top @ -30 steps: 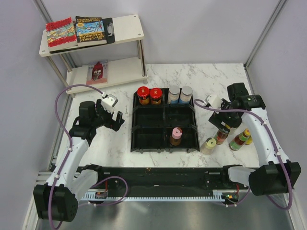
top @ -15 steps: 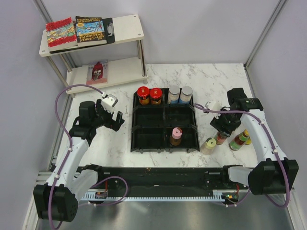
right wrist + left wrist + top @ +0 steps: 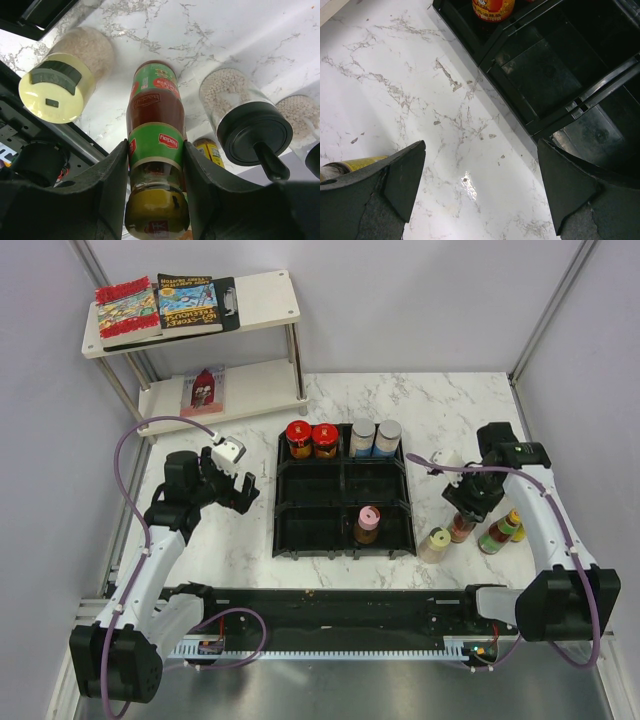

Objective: Organize the condiment bottles
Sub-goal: Pick up the bottle from the center of the board, then place the bottle in the storage box.

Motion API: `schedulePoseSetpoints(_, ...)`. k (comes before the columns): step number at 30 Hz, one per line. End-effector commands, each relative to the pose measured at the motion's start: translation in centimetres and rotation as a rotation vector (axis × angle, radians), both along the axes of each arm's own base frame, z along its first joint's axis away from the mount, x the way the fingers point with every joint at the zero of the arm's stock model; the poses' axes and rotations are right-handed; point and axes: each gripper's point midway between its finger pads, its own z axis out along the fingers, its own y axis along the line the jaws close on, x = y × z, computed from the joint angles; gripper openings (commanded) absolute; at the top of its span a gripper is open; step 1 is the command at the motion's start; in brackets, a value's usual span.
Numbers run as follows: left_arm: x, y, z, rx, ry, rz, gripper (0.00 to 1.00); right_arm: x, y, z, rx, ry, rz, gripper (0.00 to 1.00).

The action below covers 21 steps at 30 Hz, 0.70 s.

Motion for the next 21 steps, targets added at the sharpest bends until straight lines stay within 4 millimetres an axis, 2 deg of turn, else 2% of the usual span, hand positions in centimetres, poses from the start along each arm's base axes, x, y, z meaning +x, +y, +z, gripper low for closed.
schedulePoseSetpoints(1, 0.3, -0.1, 0.8, -0.010, -0.031, -0.007, 0.99, 1.2, 1.2, 2.2, 0.065, -0.027, 0.019, 0.00)
schedulePoseSetpoints(2, 0.2, -0.1, 0.8, -0.009, -0.028, -0.009, 1.00, 1.3, 1.6, 2.9, 0.082, -0.025, 0.023, 0.00)
schedulePoseSetpoints(4, 0.2, -0.1, 0.8, -0.009, -0.030, -0.008, 0.99, 2.7, 1.9, 5.0, 0.104, -0.068, 0.023, 0.00)
schedulePoseSetpoints(5, 0.2, -0.1, 0.9, -0.009, -0.031, -0.008, 0.99, 2.7, 2.3, 5.6, 0.127, -0.057, 0.026, 0.00)
schedulePoseSetpoints(6, 0.2, -0.1, 0.9, -0.008, -0.031, -0.007, 1.00, 3.5, 2.5, 7.2, 0.139, -0.096, 0.023, 0.00)
schedulePoseSetpoints(8, 0.3, 0.0, 0.8, -0.006, -0.033, -0.003, 1.00, 4.1, 2.9, 8.0, 0.151, -0.091, 0.023, 0.00)
schedulePoseSetpoints(9, 0.2, -0.1, 0.9, -0.008, -0.033, -0.007, 1.00, 4.7, 3.3, 9.0, 0.156, -0.118, 0.023, 0.00)
schedulePoseSetpoints(11, 0.2, 0.0, 0.9, -0.007, -0.034, -0.005, 1.00, 5.3, 4.3, 9.5, 0.160, -0.124, 0.044, 0.00)
schedulePoseSetpoints(12, 0.2, 0.0, 0.8, -0.007, -0.031, -0.005, 1.00, 5.8, 4.9, 10.4, 0.164, -0.150, 0.057, 0.00)
schedulePoseSetpoints(14, 0.3, 0.0, 0.8, -0.006, -0.032, -0.003, 1.00, 6.2, 6.9, 10.9, 0.175, -0.149, 0.087, 0.00)
schedulePoseSetpoints(15, 0.3, 0.0, 0.8, -0.004, -0.031, -0.002, 1.00, 6.7, 7.5, 11.8, 0.175, -0.178, 0.095, 0.00)
schedulePoseSetpoints(16, 0.3, 0.1, 0.8, -0.003, -0.031, 0.001, 1.00, 6.7, 9.1, 11.9, 0.181, -0.170, 0.120, 0.00)
schedulePoseSetpoints(17, 0.3, 0.1, 0.9, -0.002, -0.035, 0.000, 1.00, 7.0, 9.9, 12.2, 0.185, -0.179, 0.131, 0.00)
schedulePoseSetpoints(18, 0.4, 0.2, 0.9, 0.000, -0.036, 0.008, 0.99, 7.3, 11.5, 13.3, 0.197, -0.211, 0.168, 0.00)
schedulePoseSetpoints(20, 0.4, 0.4, 0.8, 0.002, -0.035, 0.013, 0.99, 7.8, 13.0, 13.6, 0.205, -0.208, 0.178, 0.00)
schedulePoseSetpoints(21, 0.4, 0.3, 0.8, 0.003, -0.035, 0.013, 1.00, 8.1, 13.7, 14.5, 0.215, -0.233, 0.190, 0.00)
